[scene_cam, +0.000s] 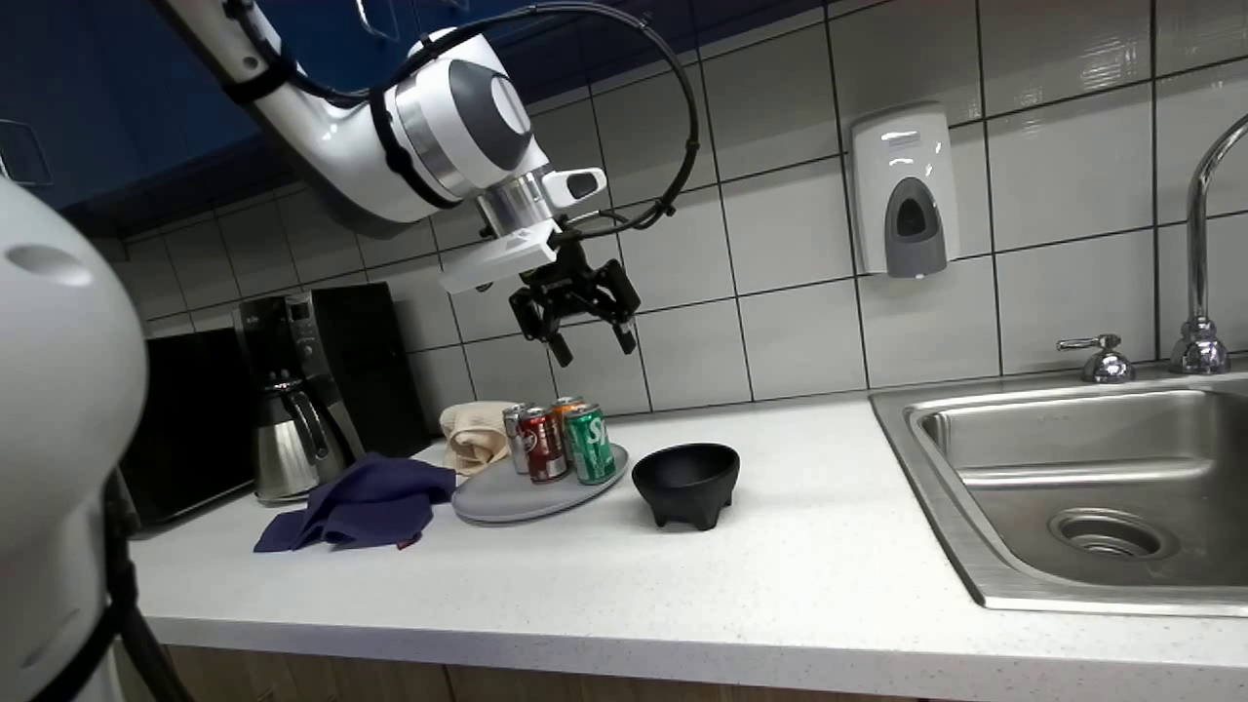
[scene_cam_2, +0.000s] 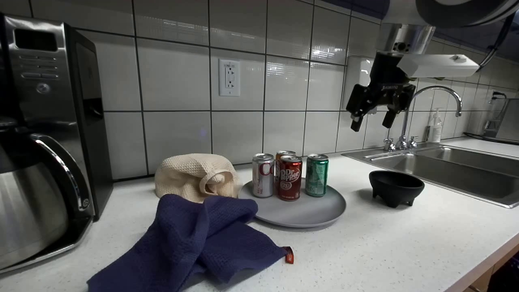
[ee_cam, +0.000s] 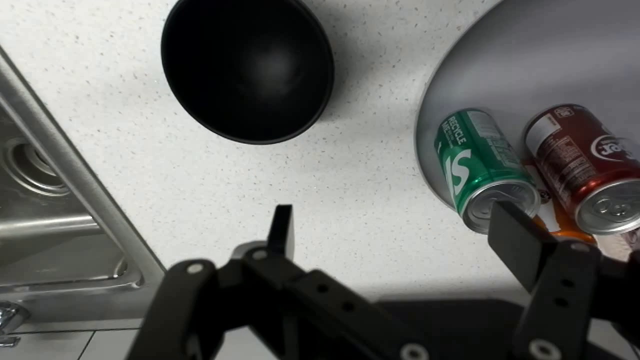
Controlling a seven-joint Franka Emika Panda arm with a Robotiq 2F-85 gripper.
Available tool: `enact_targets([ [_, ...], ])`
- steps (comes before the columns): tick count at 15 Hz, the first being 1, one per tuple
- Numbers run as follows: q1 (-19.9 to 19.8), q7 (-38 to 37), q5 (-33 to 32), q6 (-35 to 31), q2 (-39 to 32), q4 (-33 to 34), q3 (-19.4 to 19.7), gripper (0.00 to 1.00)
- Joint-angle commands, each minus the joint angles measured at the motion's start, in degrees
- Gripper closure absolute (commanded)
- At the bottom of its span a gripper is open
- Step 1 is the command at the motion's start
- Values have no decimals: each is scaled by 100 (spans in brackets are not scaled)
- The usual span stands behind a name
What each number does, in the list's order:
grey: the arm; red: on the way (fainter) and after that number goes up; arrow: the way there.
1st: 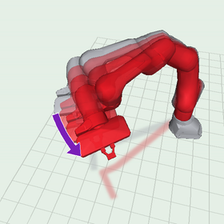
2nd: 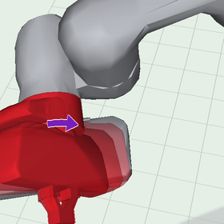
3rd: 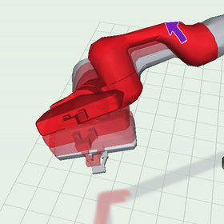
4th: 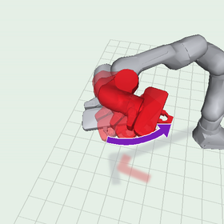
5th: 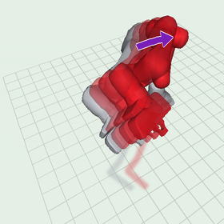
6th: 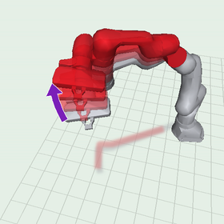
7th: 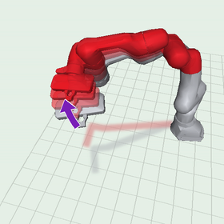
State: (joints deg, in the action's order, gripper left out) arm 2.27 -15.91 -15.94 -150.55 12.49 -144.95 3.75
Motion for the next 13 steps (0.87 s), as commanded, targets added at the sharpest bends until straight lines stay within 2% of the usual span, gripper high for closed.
enact_targets([
  [1,-212,290,129,1,568,-373,-252,0],
  [7,-281,173,122,173,1138,-611,-544,0],
  [8,-303,185,170,28,754,-405,-537,0],
  [13,-312,190,178,38,924,-505,-589,0],
])
